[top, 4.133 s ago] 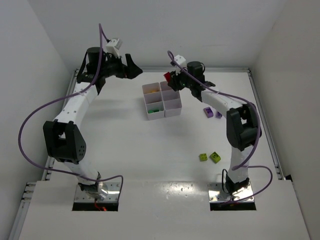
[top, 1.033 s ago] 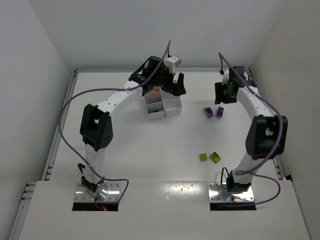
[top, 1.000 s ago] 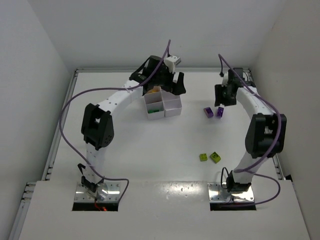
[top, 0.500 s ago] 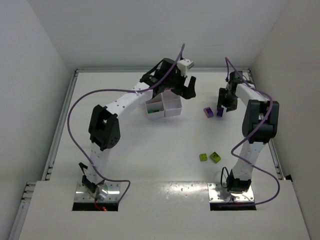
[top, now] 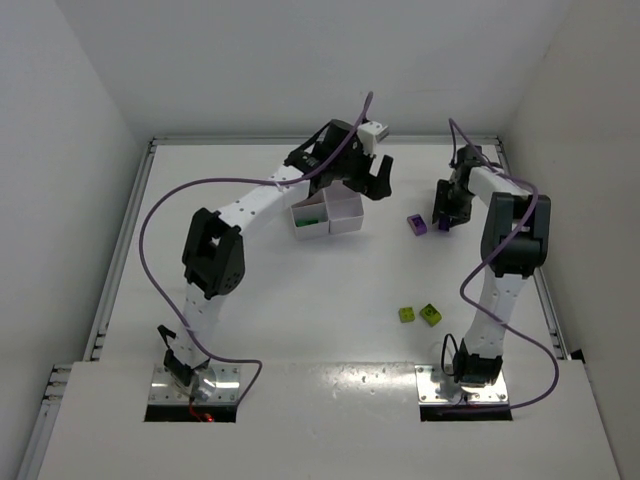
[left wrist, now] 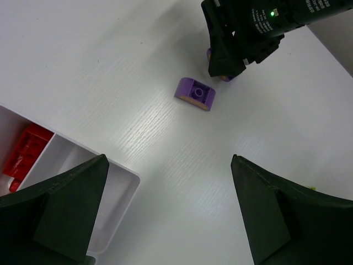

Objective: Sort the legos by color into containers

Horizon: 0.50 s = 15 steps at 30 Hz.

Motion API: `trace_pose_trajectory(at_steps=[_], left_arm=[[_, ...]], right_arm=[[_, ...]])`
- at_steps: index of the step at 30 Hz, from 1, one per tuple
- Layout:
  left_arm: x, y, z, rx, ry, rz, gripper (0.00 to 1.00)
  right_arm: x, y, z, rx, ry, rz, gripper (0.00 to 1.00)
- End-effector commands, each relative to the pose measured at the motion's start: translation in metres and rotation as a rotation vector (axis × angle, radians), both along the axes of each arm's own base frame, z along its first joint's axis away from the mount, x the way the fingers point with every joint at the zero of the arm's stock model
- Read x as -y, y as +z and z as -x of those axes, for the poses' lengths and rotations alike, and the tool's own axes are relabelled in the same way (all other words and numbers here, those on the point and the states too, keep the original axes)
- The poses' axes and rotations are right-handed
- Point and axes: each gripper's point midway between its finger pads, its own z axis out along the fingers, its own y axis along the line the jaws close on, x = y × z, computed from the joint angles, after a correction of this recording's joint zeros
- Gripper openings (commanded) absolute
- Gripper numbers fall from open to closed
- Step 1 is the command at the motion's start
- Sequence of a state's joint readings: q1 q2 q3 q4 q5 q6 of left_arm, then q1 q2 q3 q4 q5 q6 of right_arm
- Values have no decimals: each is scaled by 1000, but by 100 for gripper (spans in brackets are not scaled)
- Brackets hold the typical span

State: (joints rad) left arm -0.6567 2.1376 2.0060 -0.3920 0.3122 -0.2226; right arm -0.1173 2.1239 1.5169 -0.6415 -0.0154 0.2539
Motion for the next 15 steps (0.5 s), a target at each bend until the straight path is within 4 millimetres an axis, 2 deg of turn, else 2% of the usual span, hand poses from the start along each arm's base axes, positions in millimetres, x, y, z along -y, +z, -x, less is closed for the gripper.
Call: trace_pose_trajectory(at_steps=[1,2,3,6,7,8,9,10,11,12,13,15], left_arm=[[12,20,-4,50,2,40,100],[12,20,-4,50,2,40,100],[13,15,-5,43,2,34,100],[14,9,-7,40,2,32,100],[21,-1,-6,29,-7,24,100],[21,-7,-6,21,-7,17,100],[24,-9,-6,2,-8,29,100],[31,-11,-3,-6,-14,34,100],[35,-26,-3,-30,-32,27,100],[45,-35,6,-59,-58,31,100],[58,-30,12,-98,-31,70,100],[65,-45,11,-140,3,72,100]], right_arm=[[1,10,-20,50,-15,-15,49],[1,10,-20,50,-15,-15,46],[1,10,-20,50,-15,-15,35],[6,6,-16,40,-17,-13,17],[12,6,-15,39,-29,-5,7],[12,16,-15,57,-29,-2,3],[22,18,-11,58,-54,-1,0],[21,23,-7,58,-54,-1,0],[27,25,-1,58,-69,-1,0],[33,43,2,87,-74,7,0],[33,49,5,98,-74,9,0],[38,56,22,92,-95,9,0]])
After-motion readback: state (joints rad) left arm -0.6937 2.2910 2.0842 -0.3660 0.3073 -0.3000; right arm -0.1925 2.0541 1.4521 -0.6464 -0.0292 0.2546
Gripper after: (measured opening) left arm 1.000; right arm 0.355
